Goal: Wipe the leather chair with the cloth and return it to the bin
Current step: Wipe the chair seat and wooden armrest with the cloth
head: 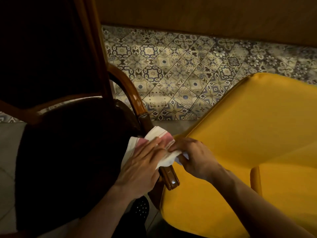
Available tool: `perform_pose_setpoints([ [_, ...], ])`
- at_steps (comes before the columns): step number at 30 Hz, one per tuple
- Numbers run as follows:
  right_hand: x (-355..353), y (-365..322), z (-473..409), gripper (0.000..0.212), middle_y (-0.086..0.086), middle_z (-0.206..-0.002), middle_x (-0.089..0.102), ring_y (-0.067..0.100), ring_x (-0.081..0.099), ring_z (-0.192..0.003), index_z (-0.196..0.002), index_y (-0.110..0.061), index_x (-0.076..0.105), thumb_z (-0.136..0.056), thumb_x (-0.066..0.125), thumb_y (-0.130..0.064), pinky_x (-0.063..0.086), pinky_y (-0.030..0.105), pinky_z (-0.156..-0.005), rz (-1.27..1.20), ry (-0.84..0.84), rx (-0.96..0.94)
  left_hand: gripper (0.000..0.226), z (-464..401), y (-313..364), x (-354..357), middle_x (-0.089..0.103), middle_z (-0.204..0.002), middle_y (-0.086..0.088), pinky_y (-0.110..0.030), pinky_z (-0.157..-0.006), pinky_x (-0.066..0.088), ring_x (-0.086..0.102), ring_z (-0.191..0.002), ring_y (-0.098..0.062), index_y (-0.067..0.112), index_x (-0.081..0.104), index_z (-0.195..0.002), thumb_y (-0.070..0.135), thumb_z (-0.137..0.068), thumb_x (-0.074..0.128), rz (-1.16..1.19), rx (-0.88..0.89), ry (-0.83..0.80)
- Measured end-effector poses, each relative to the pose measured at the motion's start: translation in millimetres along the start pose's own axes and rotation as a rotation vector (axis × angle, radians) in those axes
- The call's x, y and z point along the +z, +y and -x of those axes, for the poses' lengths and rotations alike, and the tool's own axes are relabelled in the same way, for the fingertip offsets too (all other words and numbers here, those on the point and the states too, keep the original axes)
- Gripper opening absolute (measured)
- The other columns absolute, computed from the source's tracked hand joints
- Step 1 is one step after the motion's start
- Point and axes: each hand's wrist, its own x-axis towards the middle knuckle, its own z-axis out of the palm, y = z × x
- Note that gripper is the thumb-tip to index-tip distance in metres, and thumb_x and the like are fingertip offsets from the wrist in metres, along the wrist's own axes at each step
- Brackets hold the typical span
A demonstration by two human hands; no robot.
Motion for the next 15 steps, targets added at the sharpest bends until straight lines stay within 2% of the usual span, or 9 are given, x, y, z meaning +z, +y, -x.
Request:
perform_pose_setpoints([
  [2, 2, 3, -4, 0.041, -0.005, -0.117, 0.071, 0.026, 0.063, -0.110, -0.113, -0.027, 0.071, -0.079, 0.062, -0.004, 0.054, 0.041, -0.082, 0.010, -0.021, 0.000, 0.077, 0, 1, 9, 0.007, -0.170, 0.005, -0.045, -0.127, 0.009, -0.003, -0.156, -0.014, 0.027, 0.013, -0.161, 0.030, -0.092, 0.048, 0.015, 0.006, -0.001],
  [3, 2, 4, -5, 0.042, -0.006, -0.117, 0.071, 0.026, 0.064, -0.109, -0.113, -0.027, 0.070, -0.079, 0.060, -0.004, 0.054, 0.042, -0.082, 0.013, -0.033, -0.001, 0.075, -1, 1, 12, 0.004, -0.170, 0.007, -0.048, -0.126, 0.013, -0.003, -0.156, -0.015, 0.026, 0.008, -0.162, 0.032, -0.096, 0.045, 0.020, 0.011, 0.002],
  [5, 1, 7, -8, 0.041, -0.005, -0.114, 0.073, 0.025, 0.065, -0.106, -0.111, -0.026, 0.072, -0.078, 0.063, -0.005, 0.054, 0.040, -0.082, 0.003, -0.064, -0.002, 0.068, 0, 0, 16, 0.005, -0.170, 0.008, -0.049, -0.125, 0.016, -0.001, -0.156, -0.015, 0.026, 0.010, -0.162, 0.038, -0.103, 0.041, 0.035, 0.009, 0.019],
  [7, -5, 10, -12, 0.041, -0.005, -0.112, 0.074, 0.023, 0.067, -0.103, -0.111, -0.026, 0.073, -0.075, 0.066, -0.008, 0.054, 0.033, -0.080, -0.029, -0.130, 0.014, 0.061, 0, 1, 19, 0.008, -0.169, 0.009, -0.049, -0.124, 0.017, 0.001, -0.156, -0.014, 0.027, 0.014, -0.161, 0.043, -0.106, 0.035, 0.027, -0.004, 0.032],
  [9, -18, 12, -22, 0.047, -0.009, -0.120, 0.072, 0.018, 0.066, -0.109, -0.118, -0.030, 0.072, -0.075, 0.063, -0.014, 0.053, 0.028, -0.084, -0.048, -0.166, 0.020, 0.058, 0, 2, 21, 0.014, -0.169, 0.008, -0.049, -0.123, 0.019, 0.002, -0.156, -0.015, 0.025, 0.020, -0.160, 0.045, -0.107, 0.030, 0.019, -0.021, 0.047],
  [10, -25, 12, -29, 0.052, -0.010, -0.129, 0.069, 0.017, 0.064, -0.117, -0.126, -0.032, 0.068, -0.077, 0.061, -0.017, 0.052, 0.029, -0.091, -0.035, -0.138, 0.000, 0.056, -1, 3, 23, 0.017, -0.168, 0.007, -0.050, -0.122, 0.020, 0.003, -0.156, -0.015, 0.024, 0.024, -0.159, 0.044, -0.107, 0.030, 0.023, -0.025, 0.050],
  [13, -34, 1, -58, 0.066, -0.005, -0.160, 0.042, 0.018, 0.038, -0.148, -0.152, -0.024, 0.047, -0.085, 0.052, -0.021, 0.038, 0.038, -0.116, 0.142, -0.077, -0.196, 0.056, -2, 4, 25, 0.019, -0.168, 0.005, -0.050, -0.122, 0.020, 0.003, -0.156, -0.016, 0.021, 0.028, -0.158, 0.043, -0.107, 0.033, 0.010, -0.029, 0.042],
  [15, -29, -9, -82, 0.070, -0.002, -0.167, 0.027, 0.020, 0.018, -0.156, -0.158, -0.019, 0.032, -0.092, 0.053, -0.013, 0.024, 0.038, -0.125, 0.299, -0.118, -0.389, 0.057, -2, 4, 25, 0.016, -0.169, 0.006, -0.052, -0.122, 0.020, 0.002, -0.156, -0.016, 0.021, 0.026, -0.159, 0.043, -0.107, 0.034, -0.008, -0.035, 0.025],
])
